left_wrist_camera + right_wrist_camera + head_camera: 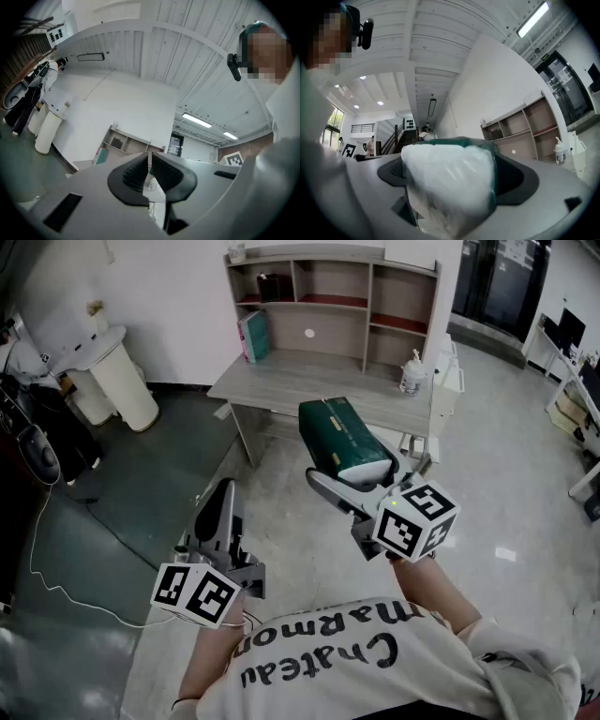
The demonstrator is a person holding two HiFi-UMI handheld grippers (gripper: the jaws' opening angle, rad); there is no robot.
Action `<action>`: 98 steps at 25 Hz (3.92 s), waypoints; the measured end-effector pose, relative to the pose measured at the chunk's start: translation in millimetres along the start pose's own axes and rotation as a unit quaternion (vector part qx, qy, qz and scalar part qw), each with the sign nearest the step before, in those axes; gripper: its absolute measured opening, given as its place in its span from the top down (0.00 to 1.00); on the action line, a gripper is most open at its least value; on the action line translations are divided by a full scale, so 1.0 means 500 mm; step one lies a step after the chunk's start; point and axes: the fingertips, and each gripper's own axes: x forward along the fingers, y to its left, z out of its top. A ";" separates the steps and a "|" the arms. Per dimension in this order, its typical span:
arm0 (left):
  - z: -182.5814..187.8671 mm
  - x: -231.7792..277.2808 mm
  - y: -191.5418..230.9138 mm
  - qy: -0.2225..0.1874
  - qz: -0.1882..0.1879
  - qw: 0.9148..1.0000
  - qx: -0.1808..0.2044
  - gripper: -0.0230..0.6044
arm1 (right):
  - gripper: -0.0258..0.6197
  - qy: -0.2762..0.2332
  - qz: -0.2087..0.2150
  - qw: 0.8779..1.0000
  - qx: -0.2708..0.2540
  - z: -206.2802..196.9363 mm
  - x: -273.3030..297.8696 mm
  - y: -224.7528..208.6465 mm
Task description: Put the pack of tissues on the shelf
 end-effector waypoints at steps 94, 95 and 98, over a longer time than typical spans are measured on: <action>-0.084 0.675 0.546 0.041 0.031 0.998 -0.040 0.92 | 0.12 0.072 0.046 0.994 0.067 -0.082 0.752 -0.471; -0.078 0.687 0.564 0.045 0.028 0.998 -0.039 0.92 | 0.12 0.069 0.040 0.994 0.068 -0.081 0.771 -0.474; -0.051 0.717 0.622 0.044 0.021 0.998 -0.039 0.92 | 0.12 0.062 0.027 0.996 0.065 -0.075 0.828 -0.479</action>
